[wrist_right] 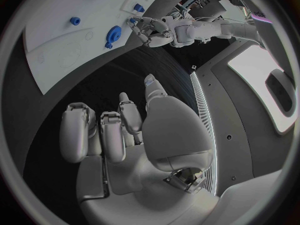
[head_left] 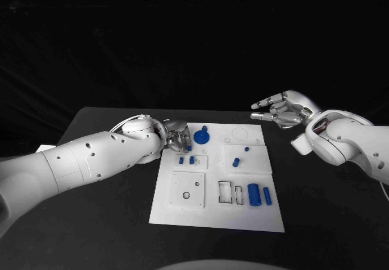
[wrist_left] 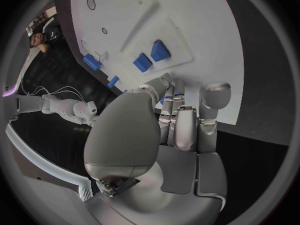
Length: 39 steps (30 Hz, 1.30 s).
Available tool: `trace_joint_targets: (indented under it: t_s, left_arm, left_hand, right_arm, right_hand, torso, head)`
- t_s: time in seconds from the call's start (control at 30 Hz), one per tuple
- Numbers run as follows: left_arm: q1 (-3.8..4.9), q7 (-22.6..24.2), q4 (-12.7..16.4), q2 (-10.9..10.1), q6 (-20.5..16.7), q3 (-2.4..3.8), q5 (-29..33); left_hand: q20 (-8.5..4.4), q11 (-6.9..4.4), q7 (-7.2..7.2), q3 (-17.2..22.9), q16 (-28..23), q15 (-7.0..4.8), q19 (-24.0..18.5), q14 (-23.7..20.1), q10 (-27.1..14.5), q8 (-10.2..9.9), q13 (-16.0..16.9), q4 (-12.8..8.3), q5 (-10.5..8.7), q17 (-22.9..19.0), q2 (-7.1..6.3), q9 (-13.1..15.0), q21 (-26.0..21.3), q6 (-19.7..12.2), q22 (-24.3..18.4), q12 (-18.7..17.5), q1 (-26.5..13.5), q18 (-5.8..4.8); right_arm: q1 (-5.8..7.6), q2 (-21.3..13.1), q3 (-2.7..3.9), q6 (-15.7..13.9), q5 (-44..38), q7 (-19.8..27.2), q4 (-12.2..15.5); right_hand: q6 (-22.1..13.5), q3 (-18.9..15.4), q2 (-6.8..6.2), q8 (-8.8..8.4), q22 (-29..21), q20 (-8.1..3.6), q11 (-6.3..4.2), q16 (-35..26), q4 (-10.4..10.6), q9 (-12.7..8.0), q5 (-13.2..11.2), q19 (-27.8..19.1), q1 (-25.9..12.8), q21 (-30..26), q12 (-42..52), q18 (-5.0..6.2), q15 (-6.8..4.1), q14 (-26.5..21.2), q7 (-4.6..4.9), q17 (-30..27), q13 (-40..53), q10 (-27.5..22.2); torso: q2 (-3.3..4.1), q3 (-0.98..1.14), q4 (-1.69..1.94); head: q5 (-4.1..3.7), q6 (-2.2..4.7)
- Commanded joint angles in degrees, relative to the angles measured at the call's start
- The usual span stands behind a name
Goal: Assemble the parts on the task board
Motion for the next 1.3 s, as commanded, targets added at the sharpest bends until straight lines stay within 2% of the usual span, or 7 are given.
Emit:
trace_joint_targets:
  t_s: [0.03,0.33,0.6,0.77,1.0,1.1,1.3]
  left_arm:
    - [-0.07,-0.55,0.02,0.07,1.13,-0.01,-0.48]
    - [-0.07,-0.6,-0.04,0.0,0.53,-0.02,-0.45]
    - [-0.07,-0.88,0.14,-1.0,-0.55,0.0,0.04]
    - [-0.04,0.59,0.64,-2.89,-3.55,0.08,4.04]
    - [0.03,7.34,2.48,-6.85,-16.22,0.21,33.15]
    - [0.04,12.51,3.84,-8.03,-20.33,0.18,51.62]
    - [-0.01,23.7,7.57,-10.36,-17.89,-0.05,79.73]
  left_hand:
    - [0.55,0.36,0.37,0.41,0.15,0.44,1.46,1.74,-0.38,-0.96,-0.11,-0.03,-0.26,-0.25,-0.32,-0.53,0.42,-1.33,0.18,-0.62,-0.71,-1.11]
    - [0.85,0.74,0.81,0.77,0.05,0.74,1.4,1.6,-0.66,-1.93,-0.09,-0.25,-0.29,-0.78,-1.07,-1.53,0.64,-3.82,0.55,-1.6,-1.29,-1.17]
    - [1.11,1.17,1.27,0.67,-0.11,1.06,1.29,1.46,-1.29,-1.85,-0.15,-0.3,-0.23,-1.32,-1.66,-1.71,0.34,-4.65,0.36,-2.4,-1.77,-1.15]
    - [1.27,1.26,1.29,1.99,-0.16,1.17,1.26,1.38,-1.6,-1.44,-0.16,-0.86,0.04,-1.57,-0.87,-1.57,0.84,-4.13,0.94,-2.88,-0.77,-1.22]
    - [0.39,-0.99,0.0,4.37,-1.49,-0.28,-0.48,0.05,5.45,1.53,2.95,-3.21,0.43,-4.19,-0.19,-0.81,-1.5,1.32,-0.7,3.21,0.68,-0.37]
    - [0.91,0.12,1.0,3.4,-7.47,0.66,-4.45,-4.17,1.49,0.82,3.15,-1.82,0.14,-14.74,0.1,-1.34,-12.8,-0.66,-10.42,2.97,-1.69,1.16]
    - [1.97,1.39,2.02,1.84,-13.95,1.75,-8.8,-9.84,-2.78,1.09,3.97,-1.09,0.27,-25.41,1.68,-1.43,-20.06,-2.75,-15.86,4.86,-2.86,1.99]
  right_arm:
    - [-0.04,0.01,0.0,0.9,-0.18,0.28,-0.04]
    - [-0.04,-0.04,0.0,1.12,-0.54,-0.38,-0.21]
    - [-0.06,0.04,0.0,3.01,-7.71,-4.09,-0.92]
    - [-0.24,0.08,0.01,3.31,-17.89,-7.02,-0.63]
    - [-1.23,0.65,0.01,4.76,-39.77,-13.64,1.7]
    - [-1.83,1.45,0.01,5.71,-46.52,-15.75,2.16]
    - [-3.32,3.12,-0.01,7.99,-54.46,-17.71,2.59]
  right_hand:
    - [0.11,-0.38,0.6,0.27,-0.09,-0.2,-0.14,-0.15,-0.12,0.09,0.06,0.1,-0.02,-0.07,-0.08,0.72,-0.07,4.64,0.0,10.14,0.53,-0.16]
    - [0.04,-0.5,0.62,0.23,-0.75,-0.2,-0.14,-0.49,-0.19,0.07,0.03,-0.16,0.13,-0.44,-3.35,0.85,-0.07,4.52,0.01,9.68,-1.79,-1.99]
    - [1.09,1.83,3.34,0.73,-4.97,-0.74,-0.68,-3.91,-2.54,0.23,-2.41,-1.71,6.39,-3.14,-37.55,1.62,-0.66,3.48,-0.38,5.53,-27.73,-17.15]
    - [4.51,6.48,2.31,1.41,-6.93,-0.55,-0.05,-6.13,-5.18,0.32,-3.16,-2.05,11.2,-4.47,-52.69,1.98,-0.09,3.12,0.23,2.77,-42.54,-17.48]
    - [8.46,13.35,-0.87,1.26,-6.69,0.02,0.01,-6.28,-7.0,0.23,-5.06,-1.64,11.41,-4.42,-62.29,1.87,-0.02,3.28,-0.75,2.44,-54.98,-13.25]
    - [8.88,14.92,-1.96,0.8,-6.79,0.05,0.06,-6.34,-7.04,0.15,-6.47,-1.61,10.77,-4.53,-63.62,1.9,0.1,3.3,-0.96,2.31,-57.42,-12.67]
    - [9.35,17.6,-3.24,0.16,-6.98,0.15,0.09,-6.45,-6.91,0.11,-6.99,-1.58,9.68,-4.71,-65.18,1.89,0.13,3.32,-1.17,2.06,-60.88,-12.01]
  torso:
    - [0.0,-0.01,-0.01]
    - [0.0,0.01,0.0]
    - [-0.02,0.0,-0.06]
    - [-0.01,0.04,-0.07]
    - [0.1,-0.01,-0.09]
    - [0.05,-0.09,-0.05]
    - [0.06,-0.2,0.1]
  head:
    - [0.04,0.09]
    - [-0.01,0.1]
    - [0.02,0.19]
    - [-0.47,0.5]
    - [-1.55,1.02]
    - [-2.05,1.02]
    - [-2.53,1.21]
